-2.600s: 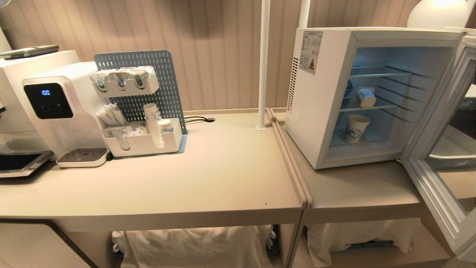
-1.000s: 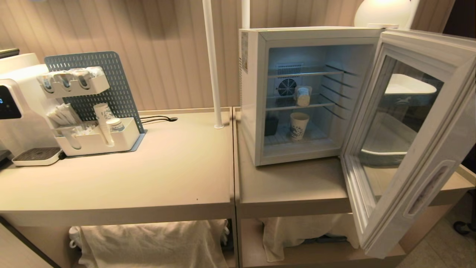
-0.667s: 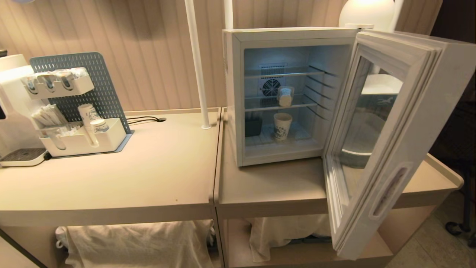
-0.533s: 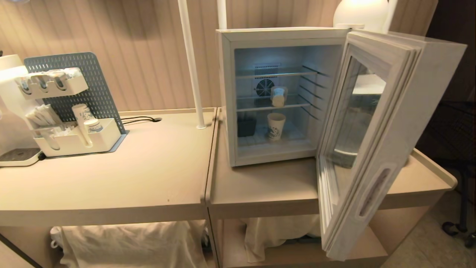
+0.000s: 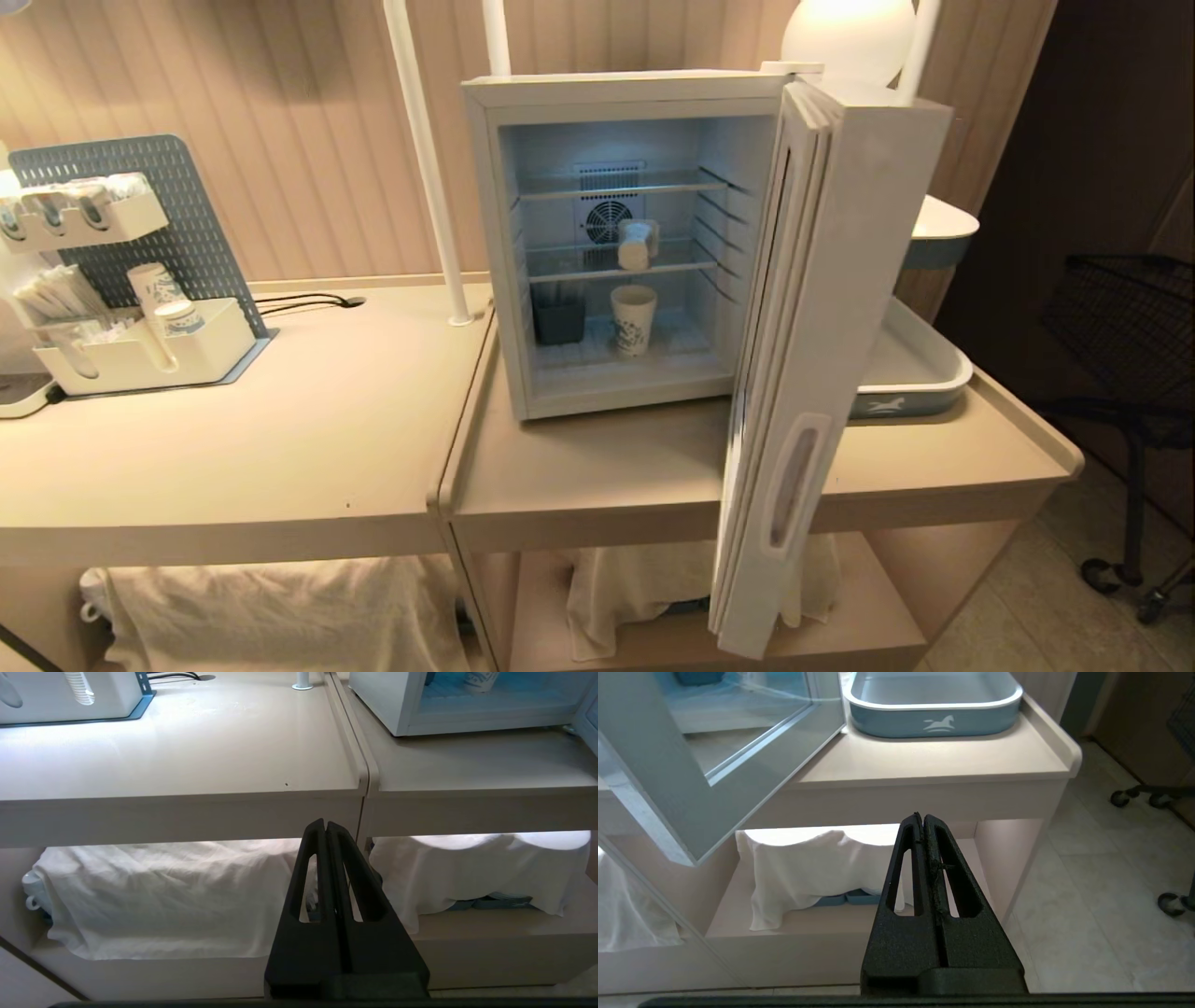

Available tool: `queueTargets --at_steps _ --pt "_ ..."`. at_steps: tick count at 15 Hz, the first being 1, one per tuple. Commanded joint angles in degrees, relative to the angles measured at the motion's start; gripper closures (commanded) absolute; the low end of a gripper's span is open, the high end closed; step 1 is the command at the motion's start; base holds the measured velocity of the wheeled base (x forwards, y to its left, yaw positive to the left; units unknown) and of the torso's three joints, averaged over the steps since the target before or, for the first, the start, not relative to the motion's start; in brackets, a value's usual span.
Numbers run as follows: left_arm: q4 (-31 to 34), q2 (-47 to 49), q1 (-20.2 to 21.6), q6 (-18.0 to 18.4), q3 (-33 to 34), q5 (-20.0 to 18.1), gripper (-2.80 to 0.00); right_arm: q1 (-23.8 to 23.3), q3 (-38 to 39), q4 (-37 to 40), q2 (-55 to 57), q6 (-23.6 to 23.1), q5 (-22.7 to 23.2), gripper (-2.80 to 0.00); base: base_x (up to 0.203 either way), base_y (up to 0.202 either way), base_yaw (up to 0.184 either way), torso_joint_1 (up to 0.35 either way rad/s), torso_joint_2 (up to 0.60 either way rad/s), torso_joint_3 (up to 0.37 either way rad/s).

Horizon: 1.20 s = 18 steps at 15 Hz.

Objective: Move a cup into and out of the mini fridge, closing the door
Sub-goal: Close the freezer door

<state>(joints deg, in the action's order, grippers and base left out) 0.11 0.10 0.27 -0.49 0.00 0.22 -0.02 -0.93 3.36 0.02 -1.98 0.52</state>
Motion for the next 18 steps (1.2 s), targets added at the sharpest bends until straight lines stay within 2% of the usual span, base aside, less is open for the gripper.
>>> queueTargets --at_steps 1,3,5,7,9,10,11,12,13,14,15,16,18 --pt "-0.02 -0.01 0.00 -0.04 0.09 0.04 0.00 -0.06 -0.41 0.40 0.00 1.26 -0.26 0.00 0.000 -0.056 -0.005 0.010 0.00 0.002" --pt "-0.02 -0.01 0.00 -0.04 0.09 0.04 0.00 -0.06 -5.40 1.14 0.29 3.22 -0.49 0.00 0.000 0.000 0.000 0.000 0.00 0.000" --pt "-0.02 -0.01 0.00 -0.04 0.09 0.04 0.00 -0.05 -17.94 4.22 5.31 6.58 -0.72 0.00 0.000 0.000 0.000 0.000 0.00 0.000" --pt "-0.02 -0.01 0.00 -0.13 0.09 0.13 0.00 -0.06 -26.23 6.03 17.50 11.76 -1.71 0.00 0.000 0.000 0.000 0.000 0.00 0.000" --pt "-0.02 -0.01 0.00 -0.13 0.09 0.13 0.00 -0.28 -32.55 6.86 37.44 15.54 -2.14 0.00 0.000 0.000 0.000 0.000 0.00 0.000" --pt "-0.02 -0.01 0.00 -0.13 0.09 0.13 0.00 -0.46 -35.28 6.30 48.02 16.61 -0.84 0.00 0.000 0.000 0.000 0.000 0.00 0.000" --pt "-0.02 -0.01 0.00 -0.13 0.09 0.13 0.00 -0.96 -37.70 4.42 57.78 17.28 2.23 0.00 0.000 0.000 0.000 0.000 0.00 0.000" --pt "-0.02 -0.01 0.00 -0.13 0.09 0.13 0.00 -1.99 -39.45 0.61 66.17 17.19 7.83 0.00 0.000 0.000 0.000 0.000 0.00 0.000" --pt "-0.02 -0.01 0.00 -0.13 0.09 0.13 0.00 -3.27 -40.46 -4.44 72.72 16.30 15.76 0.00 0.000 0.000 0.000 0.000 0.00 0.000" --pt "-0.02 -0.01 0.00 -0.13 0.09 0.13 0.00 -4.84 -41.17 -11.55 79.13 14.49 28.15 0.00 0.000 0.000 0.000 0.000 0.00 0.000" --pt "-0.02 -0.01 0.00 -0.13 0.09 0.13 0.00 -6.04 -41.73 -18.03 83.94 12.51 37.81 0.00 0.000 0.000 0.000 0.000 0.00 0.000" --pt "-0.02 -0.01 0.00 -0.13 0.09 0.13 0.00 -6.70 -42.40 -23.03 87.84 10.59 42.95 0.00 0.000 0.000 0.000 0.000 0.00 0.000" --pt "-0.02 -0.01 0.00 -0.22 0.09 0.13 0.00 -5.16 -44.03 -29.81 93.63 7.58 47.43 0.00 0.000 0.000 0.000 0.000 0.00 0.000"
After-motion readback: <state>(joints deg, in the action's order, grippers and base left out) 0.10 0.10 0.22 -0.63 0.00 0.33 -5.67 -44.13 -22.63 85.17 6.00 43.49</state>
